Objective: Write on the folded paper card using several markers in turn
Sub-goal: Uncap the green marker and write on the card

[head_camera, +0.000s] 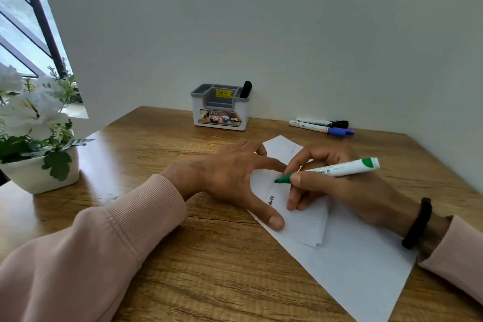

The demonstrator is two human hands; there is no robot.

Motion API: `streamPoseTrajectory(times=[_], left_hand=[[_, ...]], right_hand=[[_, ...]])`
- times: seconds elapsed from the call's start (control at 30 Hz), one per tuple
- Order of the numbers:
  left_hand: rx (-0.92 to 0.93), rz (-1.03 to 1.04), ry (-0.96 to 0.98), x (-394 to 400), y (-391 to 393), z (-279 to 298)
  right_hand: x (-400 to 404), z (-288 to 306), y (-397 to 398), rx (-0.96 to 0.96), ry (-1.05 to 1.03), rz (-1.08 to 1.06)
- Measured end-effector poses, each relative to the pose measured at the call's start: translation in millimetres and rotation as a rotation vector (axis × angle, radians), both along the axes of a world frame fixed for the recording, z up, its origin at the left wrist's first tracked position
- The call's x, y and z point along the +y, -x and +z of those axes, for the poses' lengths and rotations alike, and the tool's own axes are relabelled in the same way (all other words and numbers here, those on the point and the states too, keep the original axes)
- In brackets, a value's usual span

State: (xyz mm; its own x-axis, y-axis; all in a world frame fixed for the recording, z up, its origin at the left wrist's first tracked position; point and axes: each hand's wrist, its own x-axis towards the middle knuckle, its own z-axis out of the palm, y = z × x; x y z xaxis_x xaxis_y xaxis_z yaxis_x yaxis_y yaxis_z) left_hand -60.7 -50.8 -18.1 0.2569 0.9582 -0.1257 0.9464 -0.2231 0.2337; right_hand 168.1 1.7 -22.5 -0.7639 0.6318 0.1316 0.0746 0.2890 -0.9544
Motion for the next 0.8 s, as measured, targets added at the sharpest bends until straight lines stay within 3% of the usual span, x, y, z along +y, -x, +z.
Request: streamPoseTrajectory(times=[0.17,0.5,0.8], left_hand=[[-0.016,0.023,0.063,0,7,0],[-0.011,-0.006,0.114,1,13,-6],[-0.002,0.004,0.126,0,13,-4]], right_hand=[[3,-4,0,-0.026,0.008,-0.013],[4,-8,5,-0.175,-0.285,-0.079],[4,-13,11,-0.178,-0.372,-0.135]])
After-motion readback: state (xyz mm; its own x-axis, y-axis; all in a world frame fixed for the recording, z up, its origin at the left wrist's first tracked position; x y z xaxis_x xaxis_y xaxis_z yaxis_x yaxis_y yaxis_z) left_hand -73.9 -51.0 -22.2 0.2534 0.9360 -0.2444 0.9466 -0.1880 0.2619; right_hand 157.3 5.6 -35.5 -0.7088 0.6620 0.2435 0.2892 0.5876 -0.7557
